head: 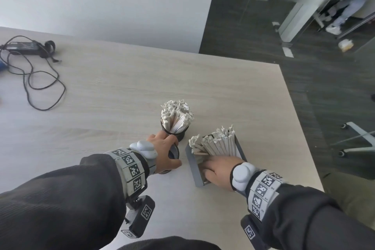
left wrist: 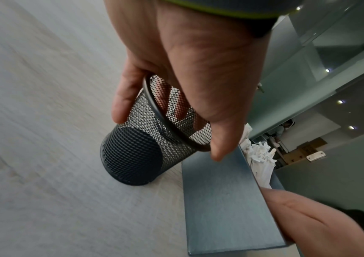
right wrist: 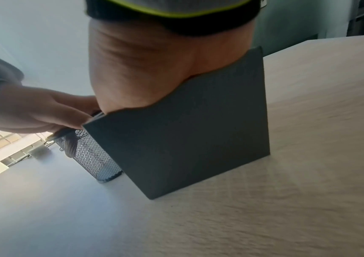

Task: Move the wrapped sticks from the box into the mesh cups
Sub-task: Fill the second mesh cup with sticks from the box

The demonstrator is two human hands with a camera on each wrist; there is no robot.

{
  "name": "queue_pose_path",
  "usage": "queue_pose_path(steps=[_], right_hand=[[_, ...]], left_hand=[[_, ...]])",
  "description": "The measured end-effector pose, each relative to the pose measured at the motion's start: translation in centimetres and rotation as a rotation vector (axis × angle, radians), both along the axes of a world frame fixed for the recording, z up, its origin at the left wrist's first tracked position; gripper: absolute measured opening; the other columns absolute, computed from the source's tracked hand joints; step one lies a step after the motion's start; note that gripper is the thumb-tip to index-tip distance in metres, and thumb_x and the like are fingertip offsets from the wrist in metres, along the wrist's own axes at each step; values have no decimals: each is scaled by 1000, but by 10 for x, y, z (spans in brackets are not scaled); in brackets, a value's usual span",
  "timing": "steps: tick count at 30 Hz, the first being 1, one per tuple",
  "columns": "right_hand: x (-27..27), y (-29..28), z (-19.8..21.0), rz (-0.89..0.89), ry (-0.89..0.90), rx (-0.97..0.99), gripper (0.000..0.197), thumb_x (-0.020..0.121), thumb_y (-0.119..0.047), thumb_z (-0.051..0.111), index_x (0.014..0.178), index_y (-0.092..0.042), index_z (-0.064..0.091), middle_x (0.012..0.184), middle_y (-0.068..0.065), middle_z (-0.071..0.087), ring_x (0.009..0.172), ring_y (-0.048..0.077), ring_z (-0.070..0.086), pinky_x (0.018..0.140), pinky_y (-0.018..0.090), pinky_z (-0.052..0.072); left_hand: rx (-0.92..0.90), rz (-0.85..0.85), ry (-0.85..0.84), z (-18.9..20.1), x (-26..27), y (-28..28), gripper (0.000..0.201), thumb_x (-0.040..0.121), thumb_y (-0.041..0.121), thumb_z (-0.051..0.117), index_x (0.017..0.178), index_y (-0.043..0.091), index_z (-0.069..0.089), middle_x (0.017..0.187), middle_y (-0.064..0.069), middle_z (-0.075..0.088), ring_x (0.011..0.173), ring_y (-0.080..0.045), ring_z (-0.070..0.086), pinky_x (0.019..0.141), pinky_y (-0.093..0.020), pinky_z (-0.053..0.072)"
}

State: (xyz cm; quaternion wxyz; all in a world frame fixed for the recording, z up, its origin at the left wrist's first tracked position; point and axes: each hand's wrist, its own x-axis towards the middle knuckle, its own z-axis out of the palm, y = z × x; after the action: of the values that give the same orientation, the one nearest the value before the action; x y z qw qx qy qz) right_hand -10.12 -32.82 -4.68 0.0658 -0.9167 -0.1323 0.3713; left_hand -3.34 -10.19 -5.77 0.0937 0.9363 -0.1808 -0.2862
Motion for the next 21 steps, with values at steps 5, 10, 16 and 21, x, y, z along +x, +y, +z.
queue_pose_path(steps=[5,10,16,21], right_hand=[[0,-1,-6,48,-8,-144,47,94,-49,22,123,-40,57,139,-6,54,120,29,55,91,39,43],[-2,0,-7,77,-21,-149,46,98,-48,22,123,-37,58,139,-9,52,121,28,54,84,36,37],[0,2,-8,110,-70,-175,45,100,-42,23,115,-28,63,130,-2,58,113,27,57,77,34,35],[0,3,-7,109,-18,-218,54,99,-49,19,112,-26,66,131,-1,55,116,28,55,88,37,39]], left_hand=[[-2,11,-9,-2,-1,-1,64,53,78,41,110,48,37,121,12,44,99,-18,42,85,-45,50],[3,7,-4,2,-2,0,64,55,76,43,112,48,38,123,13,43,106,-18,46,85,-45,49],[-1,14,-2,3,-2,-1,63,55,76,43,112,49,37,123,13,43,106,-18,45,85,-46,49],[-4,23,-9,2,-3,-2,65,53,77,42,112,49,38,121,13,44,105,-18,46,86,-45,49]])
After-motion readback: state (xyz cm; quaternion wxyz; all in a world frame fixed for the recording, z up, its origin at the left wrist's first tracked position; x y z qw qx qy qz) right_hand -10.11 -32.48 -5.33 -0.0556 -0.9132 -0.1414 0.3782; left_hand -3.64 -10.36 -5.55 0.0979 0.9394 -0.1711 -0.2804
